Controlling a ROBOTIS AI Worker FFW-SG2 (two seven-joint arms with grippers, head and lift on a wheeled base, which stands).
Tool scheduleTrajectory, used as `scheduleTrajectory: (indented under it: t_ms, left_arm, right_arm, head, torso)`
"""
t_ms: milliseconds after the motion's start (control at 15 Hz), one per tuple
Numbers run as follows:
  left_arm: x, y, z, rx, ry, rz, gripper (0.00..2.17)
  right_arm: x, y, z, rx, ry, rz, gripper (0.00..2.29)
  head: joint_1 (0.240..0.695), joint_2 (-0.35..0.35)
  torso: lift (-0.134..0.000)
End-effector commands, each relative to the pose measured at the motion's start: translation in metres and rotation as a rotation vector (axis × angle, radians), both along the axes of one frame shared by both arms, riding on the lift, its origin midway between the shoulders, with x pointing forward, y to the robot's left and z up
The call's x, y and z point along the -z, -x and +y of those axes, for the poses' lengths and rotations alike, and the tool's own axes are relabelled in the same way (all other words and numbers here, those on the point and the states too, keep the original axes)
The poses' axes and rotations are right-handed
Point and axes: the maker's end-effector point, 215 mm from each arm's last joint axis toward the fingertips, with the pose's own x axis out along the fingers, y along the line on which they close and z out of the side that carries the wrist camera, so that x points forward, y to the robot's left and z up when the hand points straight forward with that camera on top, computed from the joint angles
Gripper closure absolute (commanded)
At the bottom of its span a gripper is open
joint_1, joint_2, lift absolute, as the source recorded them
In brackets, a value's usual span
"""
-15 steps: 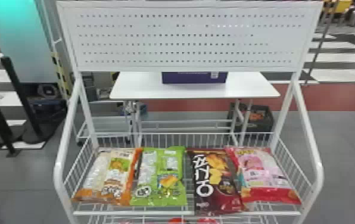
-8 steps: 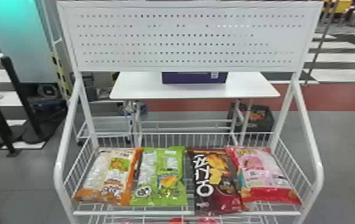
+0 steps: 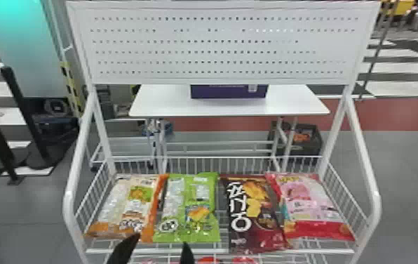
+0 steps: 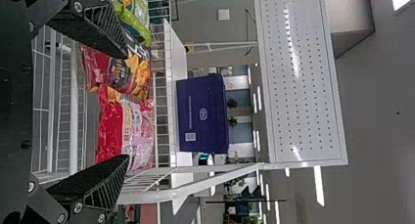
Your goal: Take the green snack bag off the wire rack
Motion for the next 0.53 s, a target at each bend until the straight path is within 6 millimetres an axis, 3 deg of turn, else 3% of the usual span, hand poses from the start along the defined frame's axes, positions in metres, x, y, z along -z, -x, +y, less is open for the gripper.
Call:
scheduleTrajectory:
  t_ms: [0,133,467]
  left_arm:
    - [0.018,-0.032,-0.029,0.022,-0.039,0.057,0.04]
    - [0.040,-0.053,-0.041,0.024,-0.077,0.116,0.04]
    - [0.067,-0.091,-0.054,0.024,-0.095,0.189,0.04]
  right_arm:
    - [0.002,0.000,0.000,0.000,0.000,0.002,0.17]
    - [0.002,0.000,0.000,0.000,0.000,0.002,0.17]
    - [0.005,-0.003,0.001,0.000,0.001,0.003,0.17]
  head:
    - [0.499,0.000]
    - [0.499,0.000]
    - [0.499,0.000]
  torso:
    - [0.000]
    - [0.000]
    - [0.000]
